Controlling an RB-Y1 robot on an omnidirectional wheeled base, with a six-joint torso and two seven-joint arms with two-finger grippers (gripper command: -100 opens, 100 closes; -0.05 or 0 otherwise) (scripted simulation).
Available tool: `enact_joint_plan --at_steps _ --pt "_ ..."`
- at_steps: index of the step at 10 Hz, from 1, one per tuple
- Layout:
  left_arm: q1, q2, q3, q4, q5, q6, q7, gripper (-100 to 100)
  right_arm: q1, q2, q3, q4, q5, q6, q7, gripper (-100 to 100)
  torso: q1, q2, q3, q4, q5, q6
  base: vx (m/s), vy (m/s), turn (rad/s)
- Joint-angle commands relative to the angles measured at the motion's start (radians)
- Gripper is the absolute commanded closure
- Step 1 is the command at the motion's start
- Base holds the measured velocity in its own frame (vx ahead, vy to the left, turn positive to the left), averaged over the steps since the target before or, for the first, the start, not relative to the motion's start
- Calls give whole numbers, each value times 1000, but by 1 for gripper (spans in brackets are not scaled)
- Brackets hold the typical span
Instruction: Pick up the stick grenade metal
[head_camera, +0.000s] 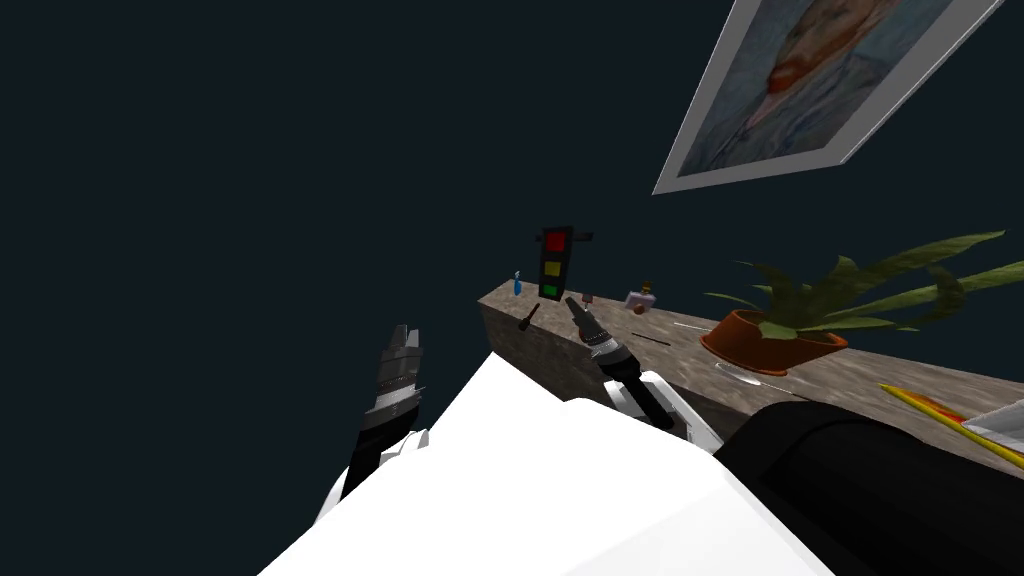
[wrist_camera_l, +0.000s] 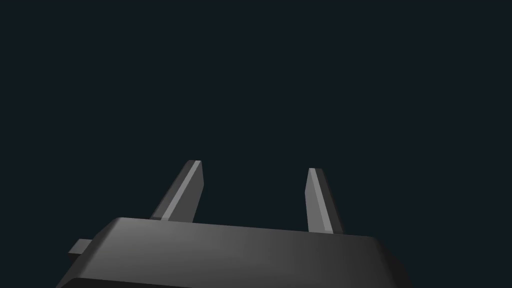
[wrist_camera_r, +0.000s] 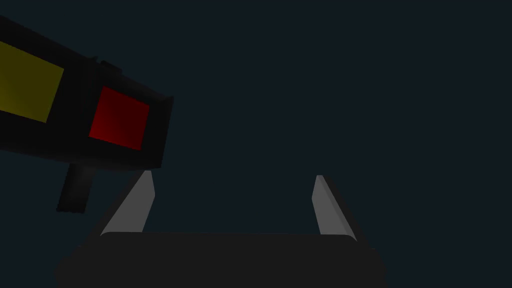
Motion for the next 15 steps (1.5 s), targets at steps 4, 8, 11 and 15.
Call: enact_joint_plan --at_steps 4,8,11,15 --pt "0 0 0 0 0 0 0 0 77 -127 -88 53 135 11 -43 -100 1 -2 -1 -1 0 0 -79 -66 255" --pt "0 0 0 0 0 0 0 0 132 -219 -144 89 232 18 -73 -100 2 -4 -3 -1 0 0 -58 -54 221" --pt "0 0 0 0 0 0 0 0 161 -265 -172 107 296 22 -88 -100 3 -4 -2 -1 1 -1 -61 -41 219" --pt "0 0 0 0 0 0 0 0 223 -360 -224 145 401 30 -119 -100 2 -5 -3 -1 0 -1 -50 -42 247"
